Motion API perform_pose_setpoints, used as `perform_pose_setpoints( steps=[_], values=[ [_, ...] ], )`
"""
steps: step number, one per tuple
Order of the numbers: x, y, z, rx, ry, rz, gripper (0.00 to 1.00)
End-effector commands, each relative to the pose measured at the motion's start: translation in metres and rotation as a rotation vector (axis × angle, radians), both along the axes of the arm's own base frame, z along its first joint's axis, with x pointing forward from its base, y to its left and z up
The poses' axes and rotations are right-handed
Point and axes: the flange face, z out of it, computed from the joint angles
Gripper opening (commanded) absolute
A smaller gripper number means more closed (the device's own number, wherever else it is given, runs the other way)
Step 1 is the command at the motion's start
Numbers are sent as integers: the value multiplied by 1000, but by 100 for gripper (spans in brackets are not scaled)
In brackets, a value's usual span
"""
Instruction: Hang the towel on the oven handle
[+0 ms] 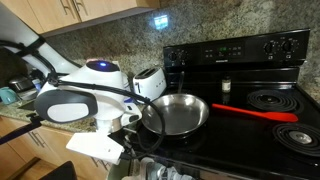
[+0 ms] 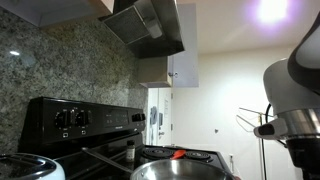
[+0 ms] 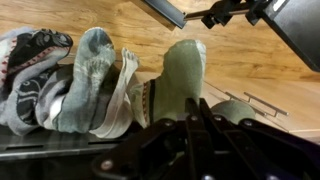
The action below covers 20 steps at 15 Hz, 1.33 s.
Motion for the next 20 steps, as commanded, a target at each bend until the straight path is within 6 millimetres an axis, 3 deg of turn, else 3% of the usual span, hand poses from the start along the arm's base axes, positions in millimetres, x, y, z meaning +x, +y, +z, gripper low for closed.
perform_pose_setpoints(
  steps=[1, 4, 5, 7, 9, 12, 20],
  values=[
    [0, -8, -6, 37, -20, -194, 1],
    [4, 1, 15, 138, -119, -301, 1],
    [-11, 7, 26, 152, -168, -306, 1],
    [6, 24, 33, 164, -233, -279, 1],
    [-3, 37, 46, 142, -285, -267, 1],
    [7, 62, 49, 95, -326, -252, 1],
    [5, 119, 27, -19, -286, -220, 1]
  ],
)
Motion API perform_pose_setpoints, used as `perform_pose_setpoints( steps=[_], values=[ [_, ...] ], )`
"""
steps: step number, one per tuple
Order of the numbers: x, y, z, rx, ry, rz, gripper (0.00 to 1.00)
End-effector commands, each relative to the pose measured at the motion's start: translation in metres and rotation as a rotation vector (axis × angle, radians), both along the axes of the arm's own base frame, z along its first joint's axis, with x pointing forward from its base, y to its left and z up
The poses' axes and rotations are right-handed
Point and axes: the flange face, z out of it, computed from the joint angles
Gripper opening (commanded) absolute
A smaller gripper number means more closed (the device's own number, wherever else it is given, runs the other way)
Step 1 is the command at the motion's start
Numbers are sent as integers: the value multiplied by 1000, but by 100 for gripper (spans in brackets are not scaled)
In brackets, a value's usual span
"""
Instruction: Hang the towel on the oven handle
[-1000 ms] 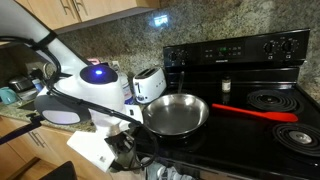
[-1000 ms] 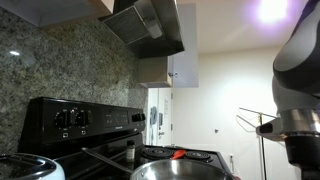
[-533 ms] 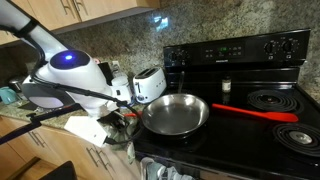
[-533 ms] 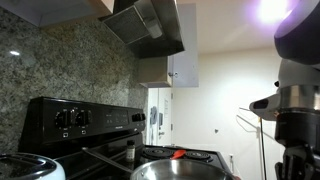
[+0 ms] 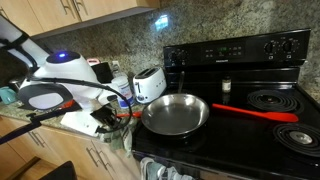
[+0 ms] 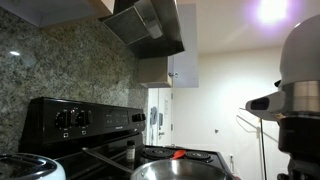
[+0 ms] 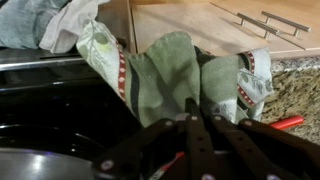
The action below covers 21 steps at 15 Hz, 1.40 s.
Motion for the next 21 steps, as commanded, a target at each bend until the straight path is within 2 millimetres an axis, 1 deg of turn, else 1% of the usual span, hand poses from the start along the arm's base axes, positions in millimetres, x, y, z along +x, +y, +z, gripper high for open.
perform_pose_setpoints(
  steps=[1, 2, 3, 11, 12, 14, 15, 18, 20, 21],
  values=[
    [2, 17, -5, -42, -10, -21, 1],
    [1, 11, -5, -28, 9, -4, 1],
    [0, 13, -7, -31, 15, -6, 4],
    [0, 13, -9, -31, 18, -8, 4],
    [0, 13, -9, -31, 18, -8, 1],
    [3, 12, -5, -39, 8, -3, 1],
    [8, 10, -4, -60, -9, -1, 1],
    [9, 7, 20, -91, -49, 23, 1],
    [17, 5, 39, -114, -82, 22, 1],
    [18, 6, 53, -122, -100, 26, 1]
  ],
)
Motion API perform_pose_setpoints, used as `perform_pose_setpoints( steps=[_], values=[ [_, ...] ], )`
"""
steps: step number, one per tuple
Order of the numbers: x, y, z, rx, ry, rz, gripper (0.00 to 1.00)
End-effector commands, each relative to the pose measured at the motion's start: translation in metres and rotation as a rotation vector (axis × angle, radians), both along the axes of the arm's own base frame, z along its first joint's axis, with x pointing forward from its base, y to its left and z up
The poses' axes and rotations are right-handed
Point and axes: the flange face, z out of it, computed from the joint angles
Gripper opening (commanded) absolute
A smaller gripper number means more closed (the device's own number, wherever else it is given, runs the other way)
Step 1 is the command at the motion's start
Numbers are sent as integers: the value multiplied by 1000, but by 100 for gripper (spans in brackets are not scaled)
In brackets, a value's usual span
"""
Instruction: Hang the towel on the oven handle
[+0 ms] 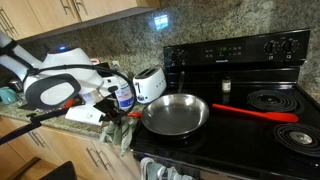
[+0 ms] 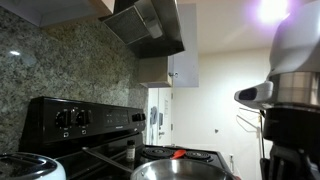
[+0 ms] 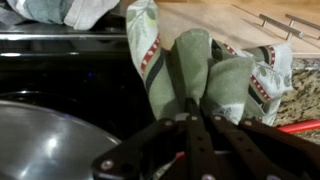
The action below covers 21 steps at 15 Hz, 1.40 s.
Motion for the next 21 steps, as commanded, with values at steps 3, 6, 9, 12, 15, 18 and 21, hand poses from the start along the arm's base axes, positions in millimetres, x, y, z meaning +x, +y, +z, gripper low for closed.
perform_pose_setpoints(
  steps=[3, 6, 9, 12, 15, 18, 21],
  values=[
    [-2, -6, 76, -69, -98, -32, 1],
    [-15, -3, 112, -116, -105, -45, 1],
    [-33, -1, 148, -134, -97, -35, 1],
    [-57, -2, 183, -150, -94, -39, 1],
    [-84, -13, 217, -157, -96, -62, 1],
    [-115, -32, 250, -139, -97, -94, 1],
    [-153, -52, 277, -130, -106, -122, 1]
  ],
)
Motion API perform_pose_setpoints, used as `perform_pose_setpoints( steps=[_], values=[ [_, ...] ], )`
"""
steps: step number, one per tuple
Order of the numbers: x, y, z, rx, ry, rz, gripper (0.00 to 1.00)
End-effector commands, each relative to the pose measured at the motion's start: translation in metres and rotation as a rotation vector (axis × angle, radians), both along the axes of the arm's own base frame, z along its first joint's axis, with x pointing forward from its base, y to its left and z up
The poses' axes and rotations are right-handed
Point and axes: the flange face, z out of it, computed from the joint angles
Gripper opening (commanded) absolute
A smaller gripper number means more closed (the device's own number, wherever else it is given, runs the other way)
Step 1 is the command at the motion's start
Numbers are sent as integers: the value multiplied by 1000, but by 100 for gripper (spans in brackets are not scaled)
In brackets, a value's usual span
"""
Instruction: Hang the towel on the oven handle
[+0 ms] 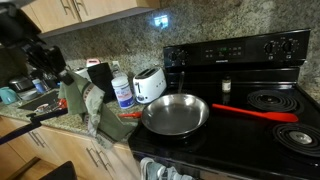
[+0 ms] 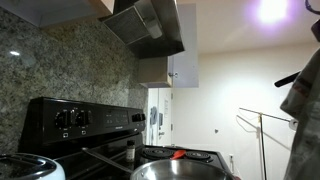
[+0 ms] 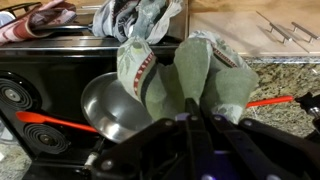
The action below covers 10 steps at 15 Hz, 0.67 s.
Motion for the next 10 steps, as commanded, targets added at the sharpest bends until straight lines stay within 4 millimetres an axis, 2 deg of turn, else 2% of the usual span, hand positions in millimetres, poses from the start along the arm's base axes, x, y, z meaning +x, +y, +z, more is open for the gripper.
perform_pose_setpoints(
  steps=[1, 2, 5, 8, 10],
  values=[
    [-51, -22, 30, 17, -35, -36, 1],
    [-25, -12, 19, 10, -5, -19, 4],
    [-50, -20, 34, 21, -40, -29, 4],
    [-48, -19, 29, 32, -25, -20, 1],
    [-45, -28, 25, 23, 2, -47, 1]
  ],
)
